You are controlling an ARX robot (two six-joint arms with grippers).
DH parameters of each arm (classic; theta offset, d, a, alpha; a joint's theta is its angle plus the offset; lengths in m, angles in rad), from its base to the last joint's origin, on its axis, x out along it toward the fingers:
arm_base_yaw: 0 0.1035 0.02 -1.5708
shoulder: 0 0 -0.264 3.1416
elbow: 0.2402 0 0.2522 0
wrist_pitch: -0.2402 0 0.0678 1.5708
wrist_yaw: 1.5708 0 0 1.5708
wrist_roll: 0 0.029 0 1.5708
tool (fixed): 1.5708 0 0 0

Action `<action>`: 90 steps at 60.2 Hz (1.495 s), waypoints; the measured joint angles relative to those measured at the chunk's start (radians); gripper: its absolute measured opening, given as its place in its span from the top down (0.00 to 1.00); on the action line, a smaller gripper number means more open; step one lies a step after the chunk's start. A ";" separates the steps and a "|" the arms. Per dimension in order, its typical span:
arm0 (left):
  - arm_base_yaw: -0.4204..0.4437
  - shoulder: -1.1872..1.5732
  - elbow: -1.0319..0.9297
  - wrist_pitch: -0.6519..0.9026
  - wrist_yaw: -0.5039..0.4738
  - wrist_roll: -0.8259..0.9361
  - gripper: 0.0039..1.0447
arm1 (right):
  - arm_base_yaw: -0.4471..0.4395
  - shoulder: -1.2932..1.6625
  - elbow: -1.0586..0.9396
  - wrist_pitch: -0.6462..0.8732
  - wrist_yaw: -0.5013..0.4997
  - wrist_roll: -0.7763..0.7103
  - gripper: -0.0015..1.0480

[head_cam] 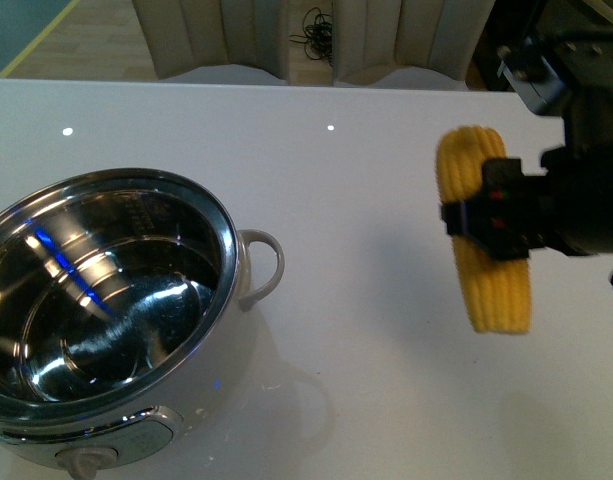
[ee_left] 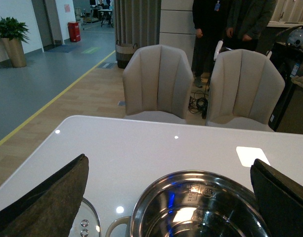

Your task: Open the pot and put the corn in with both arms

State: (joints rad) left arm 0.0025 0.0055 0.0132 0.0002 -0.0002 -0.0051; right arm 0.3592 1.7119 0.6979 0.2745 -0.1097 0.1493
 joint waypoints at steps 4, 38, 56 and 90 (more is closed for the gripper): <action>0.000 0.000 0.000 0.000 0.000 0.000 0.07 | 0.032 0.005 0.036 -0.004 -0.005 0.037 0.78; 0.000 0.000 0.000 0.000 0.000 0.000 0.07 | 0.229 0.226 0.420 -0.062 -0.058 0.307 0.78; 0.000 0.000 0.000 0.000 0.000 0.000 0.07 | 0.268 0.327 0.527 -0.087 -0.081 0.373 0.78; 0.000 0.000 0.000 0.000 0.000 0.000 0.07 | 0.333 0.477 0.659 -0.113 -0.116 0.464 0.79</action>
State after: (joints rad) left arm 0.0025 0.0055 0.0132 0.0002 -0.0002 -0.0051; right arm 0.6918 2.1887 1.3567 0.1612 -0.2256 0.6136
